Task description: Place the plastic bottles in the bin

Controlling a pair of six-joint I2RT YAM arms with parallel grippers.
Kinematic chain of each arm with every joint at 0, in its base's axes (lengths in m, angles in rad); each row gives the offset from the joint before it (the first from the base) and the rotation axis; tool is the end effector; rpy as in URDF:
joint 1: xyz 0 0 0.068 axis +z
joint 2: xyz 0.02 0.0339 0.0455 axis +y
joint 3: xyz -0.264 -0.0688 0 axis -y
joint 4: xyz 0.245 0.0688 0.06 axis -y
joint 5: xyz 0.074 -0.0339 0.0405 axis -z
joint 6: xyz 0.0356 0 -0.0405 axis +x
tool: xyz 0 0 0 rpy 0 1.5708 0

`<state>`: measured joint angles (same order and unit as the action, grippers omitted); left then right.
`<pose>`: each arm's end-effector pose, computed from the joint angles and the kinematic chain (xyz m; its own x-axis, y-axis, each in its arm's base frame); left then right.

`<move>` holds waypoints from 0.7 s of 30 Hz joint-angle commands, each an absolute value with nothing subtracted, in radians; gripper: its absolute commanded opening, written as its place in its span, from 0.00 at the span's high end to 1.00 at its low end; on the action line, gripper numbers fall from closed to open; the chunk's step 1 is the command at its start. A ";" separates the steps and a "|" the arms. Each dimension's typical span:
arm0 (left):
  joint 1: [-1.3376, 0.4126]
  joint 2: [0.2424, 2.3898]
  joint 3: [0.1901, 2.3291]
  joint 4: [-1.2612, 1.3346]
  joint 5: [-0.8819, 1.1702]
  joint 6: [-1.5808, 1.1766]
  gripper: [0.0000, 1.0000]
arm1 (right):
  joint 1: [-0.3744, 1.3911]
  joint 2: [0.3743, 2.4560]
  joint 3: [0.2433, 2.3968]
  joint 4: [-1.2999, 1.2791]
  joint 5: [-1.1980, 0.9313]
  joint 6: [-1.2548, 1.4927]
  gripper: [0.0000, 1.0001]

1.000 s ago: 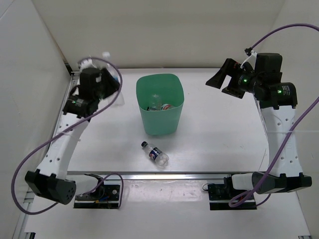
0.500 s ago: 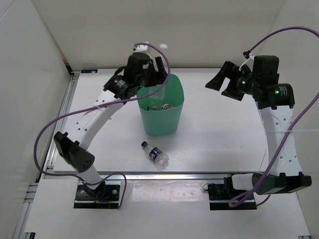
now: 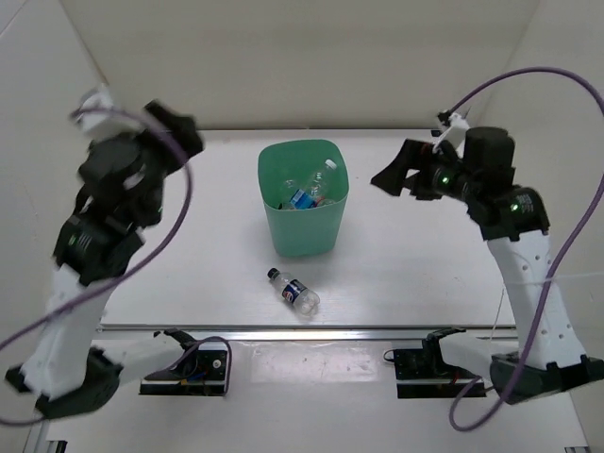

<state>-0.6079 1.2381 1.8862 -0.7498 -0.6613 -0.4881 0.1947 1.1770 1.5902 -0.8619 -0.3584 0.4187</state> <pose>0.1721 -0.0931 0.5484 -0.0498 -0.4162 -0.9079 -0.0839 0.9076 -0.4115 0.2092 0.0540 0.4641 -0.5886 0.2720 -0.7613 -0.2758 0.8177 0.5053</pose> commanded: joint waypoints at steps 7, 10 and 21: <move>-0.577 0.868 1.264 -1.070 -0.882 -0.735 0.00 | 0.799 1.011 1.111 -0.489 -0.042 0.181 0.00; -0.577 0.857 1.200 -1.248 -0.873 -0.883 0.00 | 1.010 1.095 1.036 -0.418 0.151 0.134 0.00; -0.577 0.764 1.114 -1.388 -0.798 -0.971 0.00 | 1.126 1.555 1.104 -0.239 0.120 0.060 0.04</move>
<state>-0.5777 0.8074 1.1191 -1.3174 -0.8085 -0.9409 1.1240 1.5269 1.0473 -0.3439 0.1246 0.0929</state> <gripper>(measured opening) 0.998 0.965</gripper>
